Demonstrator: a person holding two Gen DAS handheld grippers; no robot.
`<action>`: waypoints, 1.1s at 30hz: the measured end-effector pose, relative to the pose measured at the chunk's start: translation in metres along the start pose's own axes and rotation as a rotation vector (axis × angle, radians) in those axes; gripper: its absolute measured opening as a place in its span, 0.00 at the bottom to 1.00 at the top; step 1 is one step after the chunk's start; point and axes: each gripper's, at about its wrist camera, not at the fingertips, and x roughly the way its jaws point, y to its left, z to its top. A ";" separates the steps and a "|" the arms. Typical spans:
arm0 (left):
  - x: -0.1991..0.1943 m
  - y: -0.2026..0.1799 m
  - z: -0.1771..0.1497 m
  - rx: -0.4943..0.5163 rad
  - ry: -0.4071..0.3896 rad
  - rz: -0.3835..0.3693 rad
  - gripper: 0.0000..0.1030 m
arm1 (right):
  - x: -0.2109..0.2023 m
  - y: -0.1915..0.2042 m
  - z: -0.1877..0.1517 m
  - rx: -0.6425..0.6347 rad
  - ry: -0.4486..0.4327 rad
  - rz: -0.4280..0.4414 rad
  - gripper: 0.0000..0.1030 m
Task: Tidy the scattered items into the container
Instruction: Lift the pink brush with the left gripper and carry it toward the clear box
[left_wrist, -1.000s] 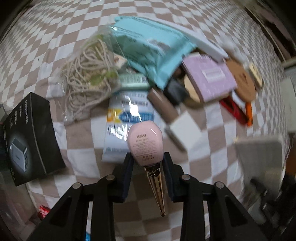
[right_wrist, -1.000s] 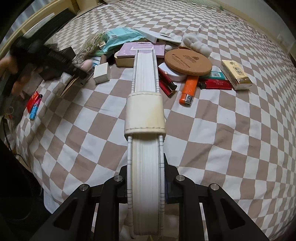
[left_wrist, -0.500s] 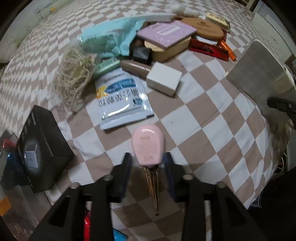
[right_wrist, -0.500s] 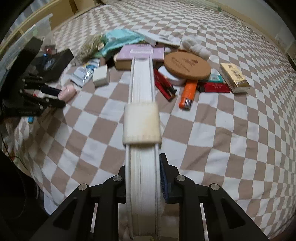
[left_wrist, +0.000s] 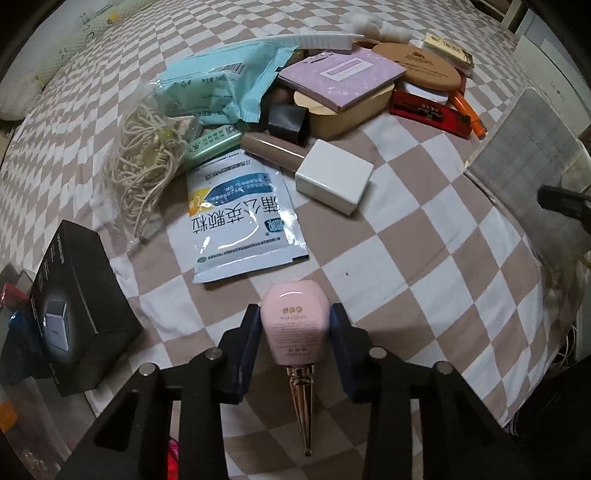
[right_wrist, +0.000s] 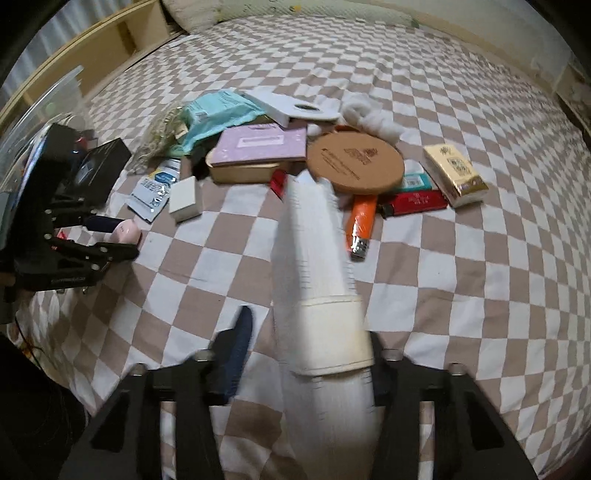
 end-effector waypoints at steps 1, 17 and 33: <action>0.000 0.001 -0.002 -0.008 0.007 -0.005 0.36 | 0.003 -0.001 -0.001 0.010 0.014 0.011 0.27; -0.032 -0.001 -0.045 -0.009 -0.004 0.051 0.36 | 0.004 -0.003 -0.005 0.072 0.084 0.049 0.22; -0.054 -0.009 -0.004 -0.018 -0.045 -0.011 0.36 | 0.001 0.001 -0.046 0.479 0.311 0.381 0.21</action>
